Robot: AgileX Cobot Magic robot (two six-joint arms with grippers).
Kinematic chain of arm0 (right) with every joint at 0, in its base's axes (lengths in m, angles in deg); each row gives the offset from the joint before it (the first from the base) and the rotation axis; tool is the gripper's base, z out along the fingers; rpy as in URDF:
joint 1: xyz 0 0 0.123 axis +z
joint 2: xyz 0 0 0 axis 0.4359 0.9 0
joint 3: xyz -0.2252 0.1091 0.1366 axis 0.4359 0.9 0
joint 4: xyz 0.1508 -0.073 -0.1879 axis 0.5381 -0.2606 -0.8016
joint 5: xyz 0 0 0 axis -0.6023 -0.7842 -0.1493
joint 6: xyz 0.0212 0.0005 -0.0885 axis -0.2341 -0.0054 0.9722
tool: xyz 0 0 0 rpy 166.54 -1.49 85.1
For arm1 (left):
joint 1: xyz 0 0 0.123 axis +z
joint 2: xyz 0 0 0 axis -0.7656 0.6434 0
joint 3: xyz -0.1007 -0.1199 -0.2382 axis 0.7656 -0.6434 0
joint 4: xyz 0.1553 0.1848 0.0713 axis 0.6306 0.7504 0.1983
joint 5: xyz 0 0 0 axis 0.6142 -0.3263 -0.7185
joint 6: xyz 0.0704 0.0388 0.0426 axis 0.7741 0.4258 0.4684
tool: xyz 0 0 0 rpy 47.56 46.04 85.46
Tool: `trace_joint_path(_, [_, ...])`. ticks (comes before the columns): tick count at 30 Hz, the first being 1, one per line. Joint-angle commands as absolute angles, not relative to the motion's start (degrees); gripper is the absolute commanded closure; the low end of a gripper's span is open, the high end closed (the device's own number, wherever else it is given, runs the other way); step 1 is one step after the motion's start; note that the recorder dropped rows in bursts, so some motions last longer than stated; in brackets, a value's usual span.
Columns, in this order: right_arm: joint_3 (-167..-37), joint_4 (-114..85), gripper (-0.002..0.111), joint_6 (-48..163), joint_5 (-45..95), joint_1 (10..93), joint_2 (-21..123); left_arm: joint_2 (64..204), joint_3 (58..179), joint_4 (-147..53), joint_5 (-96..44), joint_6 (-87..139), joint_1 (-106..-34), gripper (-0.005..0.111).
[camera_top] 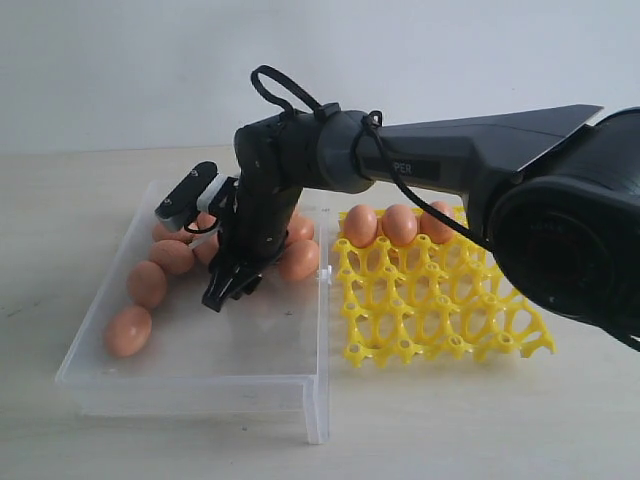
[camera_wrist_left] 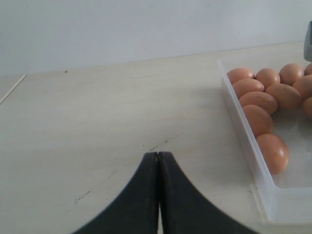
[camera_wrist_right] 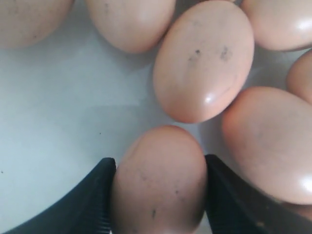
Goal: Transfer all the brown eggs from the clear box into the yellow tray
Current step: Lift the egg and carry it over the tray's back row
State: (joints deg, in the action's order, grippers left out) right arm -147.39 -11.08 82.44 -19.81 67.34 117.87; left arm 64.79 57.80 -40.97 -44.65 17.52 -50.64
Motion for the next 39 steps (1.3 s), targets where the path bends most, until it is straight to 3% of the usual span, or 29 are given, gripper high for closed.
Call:
trace_joint_path(1, [-147.18,-9.88,0.108,81.60,-19.43,67.04,117.41,64.47,58.03,-41.13,-43.86,17.27,-50.57,0.107])
trace_joint_path(26, [-141.96,2.84,0.108,74.12,-28.82,67.15,103.55,64.47,58.03,-41.13,-43.86,17.27,-50.57,0.107])
trace_joint_path(32, [-127.91,2.55,0.108,74.12,-15.49,65.06,92.26,64.47,58.03,-41.13,-43.86,17.27,-50.57,0.107])
trace_joint_path(37, [-98.67,2.96,0.108,68.90,20.05,56.96,72.70,64.47,58.03,-41.13,-43.86,17.27,-50.57,0.107])
trace_joint_path(39, [-89.75,2.96,0.108,67.48,27.37,51.95,68.48,64.47,58.03,-41.13,-43.86,17.27,-50.57,0.107])
